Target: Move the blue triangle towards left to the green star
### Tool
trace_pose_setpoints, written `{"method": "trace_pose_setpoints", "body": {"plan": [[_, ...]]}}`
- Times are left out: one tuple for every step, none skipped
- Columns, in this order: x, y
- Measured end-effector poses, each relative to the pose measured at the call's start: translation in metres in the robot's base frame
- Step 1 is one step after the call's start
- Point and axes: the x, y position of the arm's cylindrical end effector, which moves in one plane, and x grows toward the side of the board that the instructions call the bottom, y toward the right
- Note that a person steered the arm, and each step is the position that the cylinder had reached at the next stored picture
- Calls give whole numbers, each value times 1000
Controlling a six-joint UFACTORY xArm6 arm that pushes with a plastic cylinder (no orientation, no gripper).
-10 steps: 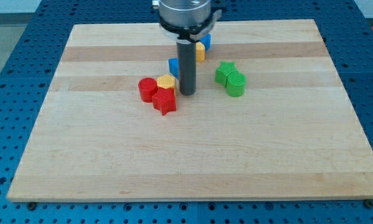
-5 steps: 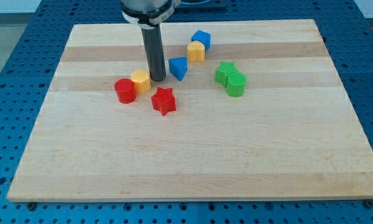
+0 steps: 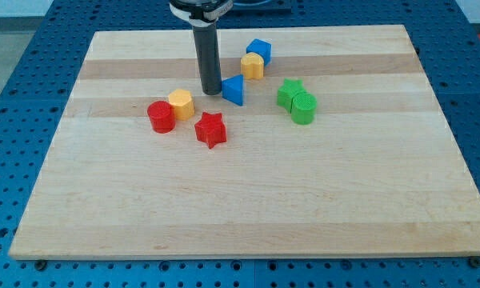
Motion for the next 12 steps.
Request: {"method": "trace_pose_setpoints", "body": {"plan": [[3, 10], [4, 22], [3, 25], [3, 25], [3, 25], [3, 25], [3, 32], [3, 52], [3, 58], [0, 58], [-2, 57], [-2, 57]]}}
